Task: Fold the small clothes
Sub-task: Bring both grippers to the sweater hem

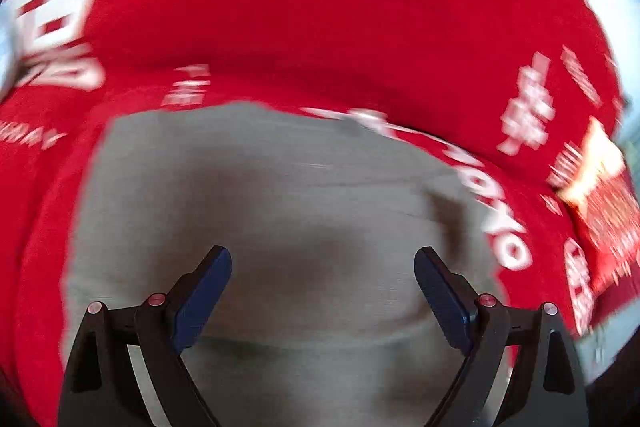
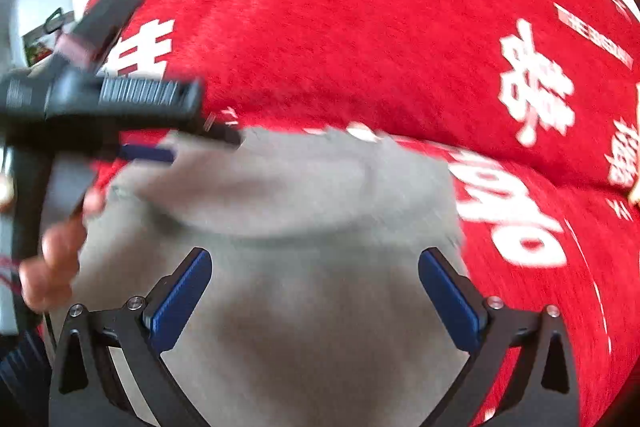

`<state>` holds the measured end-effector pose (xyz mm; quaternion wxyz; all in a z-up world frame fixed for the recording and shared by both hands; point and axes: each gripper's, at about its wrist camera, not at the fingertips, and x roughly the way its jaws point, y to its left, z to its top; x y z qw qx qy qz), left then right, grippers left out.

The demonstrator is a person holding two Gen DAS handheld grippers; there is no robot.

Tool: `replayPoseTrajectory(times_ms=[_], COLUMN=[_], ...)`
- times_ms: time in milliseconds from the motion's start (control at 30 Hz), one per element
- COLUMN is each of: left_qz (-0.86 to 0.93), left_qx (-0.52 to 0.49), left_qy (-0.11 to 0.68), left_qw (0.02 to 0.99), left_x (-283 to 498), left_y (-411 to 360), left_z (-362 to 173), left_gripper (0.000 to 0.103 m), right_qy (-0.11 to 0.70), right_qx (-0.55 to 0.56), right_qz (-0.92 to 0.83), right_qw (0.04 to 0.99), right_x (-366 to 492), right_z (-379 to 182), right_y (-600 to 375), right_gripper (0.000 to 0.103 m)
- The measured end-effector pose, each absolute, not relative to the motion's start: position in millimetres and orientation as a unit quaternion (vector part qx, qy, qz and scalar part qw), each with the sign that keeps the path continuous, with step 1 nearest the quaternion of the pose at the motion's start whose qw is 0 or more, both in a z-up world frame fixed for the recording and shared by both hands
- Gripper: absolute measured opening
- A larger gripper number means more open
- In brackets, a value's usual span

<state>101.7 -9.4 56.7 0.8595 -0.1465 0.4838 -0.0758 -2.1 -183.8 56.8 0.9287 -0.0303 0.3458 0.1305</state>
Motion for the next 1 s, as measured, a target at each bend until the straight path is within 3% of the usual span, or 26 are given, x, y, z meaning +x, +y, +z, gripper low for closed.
replayPoseTrajectory(times_ms=[233,367,633,800,933,1000], left_qz=[-0.004,-0.010,-0.033,-0.025,-0.021,-0.024], left_qx=[-0.138,-0.083,-0.054,-0.039,-0.019,-0.019], left_qy=[0.498,0.503,0.487,0.496,0.499,0.490], left_qw=[0.856,0.860,0.871,0.867,0.866,0.871], left_x=[95,89,73,68,53,39], left_y=[32,11,-8,-19,-19,-17], left_z=[29,20,27,22,20,23], left_gripper=[0.093,0.093,0.093,0.093,0.093,0.093], right_qy=[0.424,0.482,0.444,0.451,0.517,0.497], right_qx=[0.017,-0.030,-0.010,0.028,-0.007,-0.024], right_qz=[0.173,0.053,-0.071,0.000,0.042,0.028], right_qw=[0.889,0.874,0.893,0.892,0.855,0.867], right_x=[85,103,56,61,71,61], right_z=[41,12,38,39,3,7], right_y=[-150,-165,-233,-217,-189,-186], right_gripper=[0.103,0.101,0.102,0.102,0.102,0.102])
